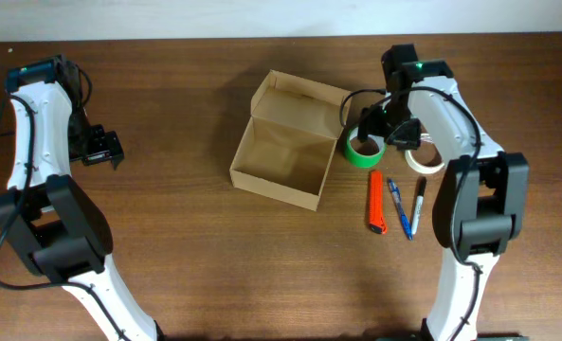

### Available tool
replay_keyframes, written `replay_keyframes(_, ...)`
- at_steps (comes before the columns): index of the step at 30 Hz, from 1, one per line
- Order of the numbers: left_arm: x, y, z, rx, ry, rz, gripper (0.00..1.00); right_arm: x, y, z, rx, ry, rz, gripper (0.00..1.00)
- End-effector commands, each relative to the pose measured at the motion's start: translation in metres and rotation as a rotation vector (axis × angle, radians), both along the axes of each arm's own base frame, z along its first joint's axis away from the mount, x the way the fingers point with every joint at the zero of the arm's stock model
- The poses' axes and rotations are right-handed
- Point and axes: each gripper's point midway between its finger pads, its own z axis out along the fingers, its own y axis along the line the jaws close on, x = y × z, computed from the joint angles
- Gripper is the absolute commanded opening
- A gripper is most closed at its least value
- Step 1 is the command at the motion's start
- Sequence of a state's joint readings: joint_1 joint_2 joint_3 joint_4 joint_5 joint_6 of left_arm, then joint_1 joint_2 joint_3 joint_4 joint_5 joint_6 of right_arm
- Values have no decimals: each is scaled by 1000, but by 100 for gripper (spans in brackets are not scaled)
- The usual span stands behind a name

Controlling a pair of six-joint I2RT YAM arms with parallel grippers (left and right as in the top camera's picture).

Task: Pack container
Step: 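Grasp the green tape roll with the right gripper and lift, then lower the green tape into the box and open the right gripper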

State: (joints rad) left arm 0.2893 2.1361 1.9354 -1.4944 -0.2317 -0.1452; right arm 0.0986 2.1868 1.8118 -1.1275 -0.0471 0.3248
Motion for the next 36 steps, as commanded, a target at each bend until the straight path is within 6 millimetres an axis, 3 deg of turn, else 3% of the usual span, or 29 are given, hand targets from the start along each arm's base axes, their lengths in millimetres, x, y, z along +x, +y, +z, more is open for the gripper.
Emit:
replay_keyframes(1,-1,-1,1,-8,-4,-9,100,4,-1,-18,3,25,-57,72)
replay_keyframes(3,-1,-1,1,-8,-4,-9,100,4,-1,-26,1,37,-68,63)
replay_keyframes(8,-1,-1,1,-8,-4,-9,100,0,-3,-43,-16,76,-90,32)
replay_keyframes(10,-1,-1,1,-8,-4,-9,100,0,-6,-45,-29,80,-119,5)
replay_keyframes(17,-1,-1,1,-8,-4,-9,100,2,-18,-33,-29,62,-151,4)
replay_keyframes(21,-1,-1,1,-8,-4,-9,100,11,-37,13,-16,-47,-184,4)
replay_keyframes(24,-1,-1,1,-8,-4,-9,100,17,-50,62,-8,-166,-190,4)
replay_keyframes(29,-1,-1,1,-8,-4,-9,100,8,-60,165,-10,-406,-143,4)
replay_keyframes(31,-1,-1,1,-8,-4,-9,100,-5,-53,201,-1,-487,-118,4)
replay_keyframes(34,-1,-1,1,-8,-4,-9,100,-27,-30,239,28,-563,-53,4)
replay_keyframes(36,-1,-1,1,-8,-4,-9,100,-46,5,260,52,-604,57,4)
